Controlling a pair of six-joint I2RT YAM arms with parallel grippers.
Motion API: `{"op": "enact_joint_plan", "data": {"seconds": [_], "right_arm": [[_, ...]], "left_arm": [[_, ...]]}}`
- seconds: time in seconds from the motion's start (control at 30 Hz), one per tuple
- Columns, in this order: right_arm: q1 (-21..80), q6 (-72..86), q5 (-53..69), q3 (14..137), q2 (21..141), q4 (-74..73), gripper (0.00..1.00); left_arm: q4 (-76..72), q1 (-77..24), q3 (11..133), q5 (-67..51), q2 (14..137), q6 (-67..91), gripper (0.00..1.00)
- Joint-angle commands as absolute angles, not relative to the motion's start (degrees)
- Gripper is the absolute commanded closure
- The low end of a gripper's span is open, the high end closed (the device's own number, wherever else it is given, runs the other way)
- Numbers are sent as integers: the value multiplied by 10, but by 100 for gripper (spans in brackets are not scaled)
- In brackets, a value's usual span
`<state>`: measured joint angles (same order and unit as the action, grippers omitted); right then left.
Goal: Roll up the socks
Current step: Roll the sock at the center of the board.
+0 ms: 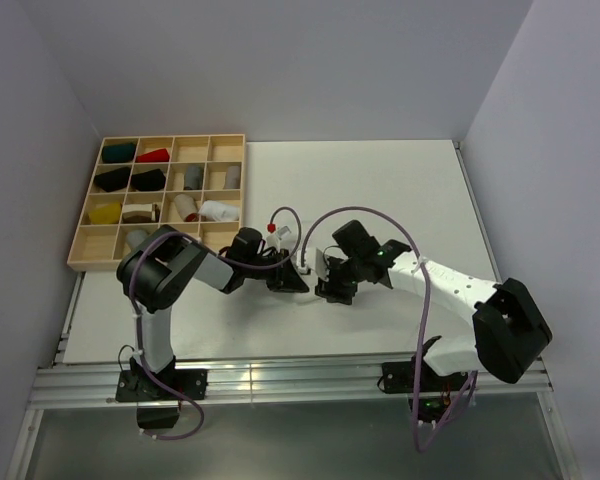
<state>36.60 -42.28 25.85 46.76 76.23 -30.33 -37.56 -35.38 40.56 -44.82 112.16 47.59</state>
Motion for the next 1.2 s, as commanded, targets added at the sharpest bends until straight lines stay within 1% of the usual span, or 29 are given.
{"op": "enact_joint_plan", "data": {"seconds": [0.0, 0.3, 0.5, 0.77, 0.87, 0.9, 0.93, 1.0, 1.03, 1.1, 1.17], "right_arm": [[392, -442, 203, 455, 758, -219, 39], [451, -463, 150, 443, 801, -166, 37], [485, -464, 131, 444, 830, -171, 39], [493, -461, 127, 445, 864, -180, 44], [492, -454, 127, 453, 881, -180, 50], [493, -452, 127, 457, 884, -180, 53], [492, -451, 127, 459, 888, -183, 58], [493, -446, 131, 466, 897, -185, 63], [492, -445, 139, 468, 900, -194, 68], [490, -445, 155, 477, 907, -206, 73], [487, -447, 165, 491, 920, -239, 75]], "left_arm": [[-269, -353, 390, -446, 1162, 457, 100], [-264, -352, 390, -456, 1171, 452, 100], [-261, -350, 395, -466, 1178, 450, 100], [-263, -349, 403, -475, 1180, 453, 100], [-263, -349, 403, -478, 1180, 453, 100], [-265, -349, 403, -478, 1180, 453, 100], [-272, -349, 402, -484, 1180, 454, 100], [-279, -349, 398, -489, 1179, 461, 100], [-289, -349, 397, -490, 1176, 462, 98], [-294, -347, 393, -484, 1169, 465, 95], [-314, -344, 387, -472, 1154, 474, 93]]}}
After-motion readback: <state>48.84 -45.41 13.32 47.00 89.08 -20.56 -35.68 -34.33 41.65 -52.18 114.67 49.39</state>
